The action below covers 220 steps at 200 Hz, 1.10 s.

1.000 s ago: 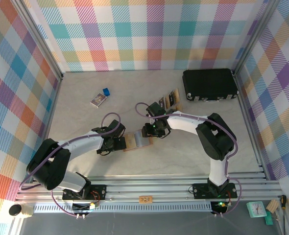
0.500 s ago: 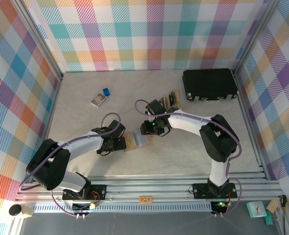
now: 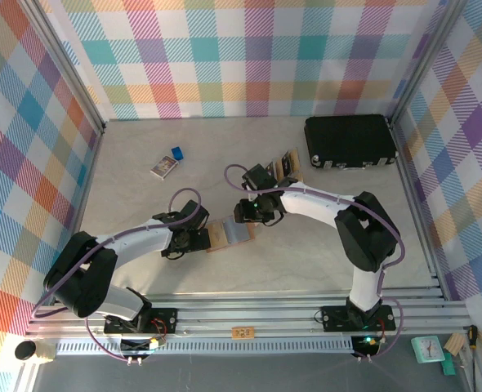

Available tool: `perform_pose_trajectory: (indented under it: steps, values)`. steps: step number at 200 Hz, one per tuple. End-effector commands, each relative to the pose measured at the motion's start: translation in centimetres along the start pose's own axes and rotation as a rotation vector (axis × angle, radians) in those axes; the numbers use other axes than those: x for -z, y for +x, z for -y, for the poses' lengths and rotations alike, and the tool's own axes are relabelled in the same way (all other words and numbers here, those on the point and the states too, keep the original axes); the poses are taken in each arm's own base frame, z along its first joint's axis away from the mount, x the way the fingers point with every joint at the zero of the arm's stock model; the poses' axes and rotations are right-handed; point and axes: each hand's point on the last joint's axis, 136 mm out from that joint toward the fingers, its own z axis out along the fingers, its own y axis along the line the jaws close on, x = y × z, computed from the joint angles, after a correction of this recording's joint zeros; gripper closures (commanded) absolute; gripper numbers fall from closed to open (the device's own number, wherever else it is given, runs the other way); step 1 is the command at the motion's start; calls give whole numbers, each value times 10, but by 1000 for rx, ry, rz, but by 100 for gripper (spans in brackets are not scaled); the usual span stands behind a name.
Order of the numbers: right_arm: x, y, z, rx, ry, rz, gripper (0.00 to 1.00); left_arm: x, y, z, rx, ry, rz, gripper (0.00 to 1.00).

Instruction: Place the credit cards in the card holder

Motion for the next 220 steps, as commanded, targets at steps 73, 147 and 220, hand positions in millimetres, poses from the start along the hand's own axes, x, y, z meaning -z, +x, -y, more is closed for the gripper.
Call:
perform_pose_trajectory:
  steps: [73, 147, 220]
  values:
    - [-24, -1, -6, 27, -26, -44, 54, -10, 18, -10, -19, -45, -53, 0]
    - [-38, 11, 11, 5, 23, -64, 53, -10, 19, -11, -21, -47, -54, 0]
    - [-45, 23, 4, 5, -28, -107, 53, -13, 20, -11, -21, -45, -58, 0]
